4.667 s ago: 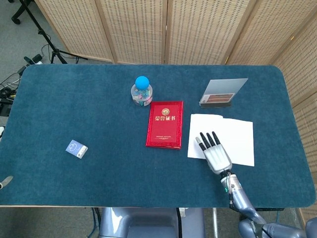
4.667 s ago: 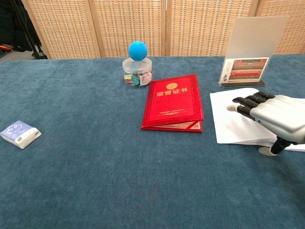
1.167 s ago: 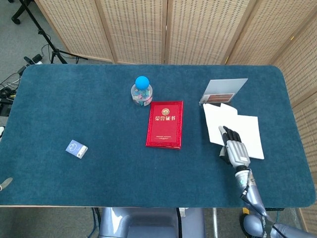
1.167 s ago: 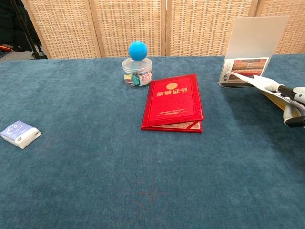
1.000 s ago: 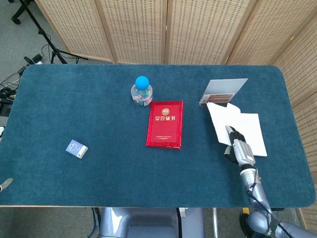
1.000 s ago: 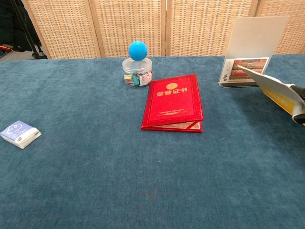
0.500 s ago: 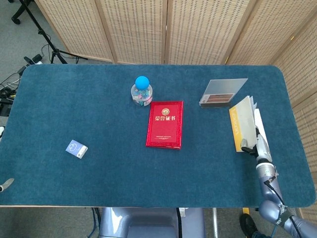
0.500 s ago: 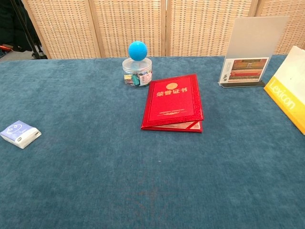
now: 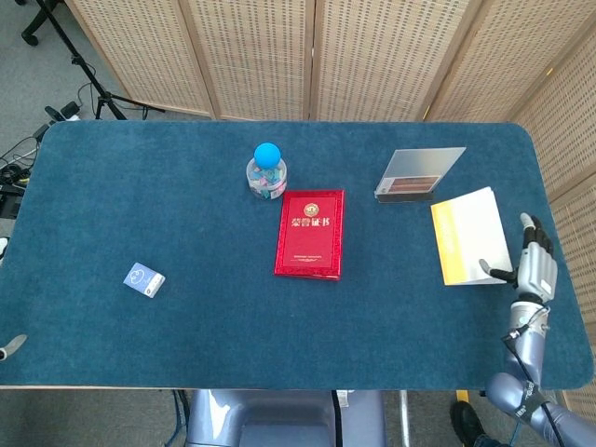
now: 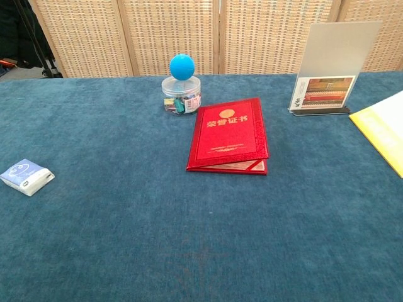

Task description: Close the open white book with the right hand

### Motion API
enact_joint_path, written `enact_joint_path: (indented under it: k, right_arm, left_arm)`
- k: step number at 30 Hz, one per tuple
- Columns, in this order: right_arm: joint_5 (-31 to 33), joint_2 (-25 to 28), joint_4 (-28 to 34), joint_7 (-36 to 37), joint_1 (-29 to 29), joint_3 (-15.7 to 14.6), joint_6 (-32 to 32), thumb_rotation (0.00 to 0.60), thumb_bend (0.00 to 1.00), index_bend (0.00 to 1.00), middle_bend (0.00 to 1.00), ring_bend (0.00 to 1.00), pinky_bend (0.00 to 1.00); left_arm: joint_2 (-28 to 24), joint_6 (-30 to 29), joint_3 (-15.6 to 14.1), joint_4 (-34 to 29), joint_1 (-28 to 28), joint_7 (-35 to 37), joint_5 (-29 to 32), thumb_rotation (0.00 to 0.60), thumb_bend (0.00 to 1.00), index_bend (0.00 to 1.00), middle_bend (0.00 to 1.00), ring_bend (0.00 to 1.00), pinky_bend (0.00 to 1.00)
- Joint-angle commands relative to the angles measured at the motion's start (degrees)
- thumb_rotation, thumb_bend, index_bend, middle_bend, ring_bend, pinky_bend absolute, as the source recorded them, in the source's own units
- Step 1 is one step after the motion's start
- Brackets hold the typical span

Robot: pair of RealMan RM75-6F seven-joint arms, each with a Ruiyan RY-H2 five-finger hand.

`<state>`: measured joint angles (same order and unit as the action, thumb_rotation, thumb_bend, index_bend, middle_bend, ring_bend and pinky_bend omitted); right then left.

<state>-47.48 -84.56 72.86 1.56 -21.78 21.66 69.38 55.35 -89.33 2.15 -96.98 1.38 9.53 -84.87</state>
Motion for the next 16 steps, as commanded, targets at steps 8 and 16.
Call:
enact_joint_path:
  k: [8,16]
  right_arm:
    - [-18.94,7.06,7.32,-0.14,5.62,-4.96,16.82,0.600,0.00,0.00,0.00,0.00,0.00]
    - [-35.16,14.12,16.59,-3.11,11.86,-15.05,24.95,0.600,0.00,0.00,0.00,0.00,0.00]
  left_arm:
    - [0.23,-0.68,-0.10,0.10,0.20,-0.40,-0.60,0.600,0.00,0.00,0.00,0.00,0.00]
    - [0.79,-1.09,-0.11,0.25,0.30,-1.63,-0.75,0.600,0.00,0.00,0.00,0.00,0.00]
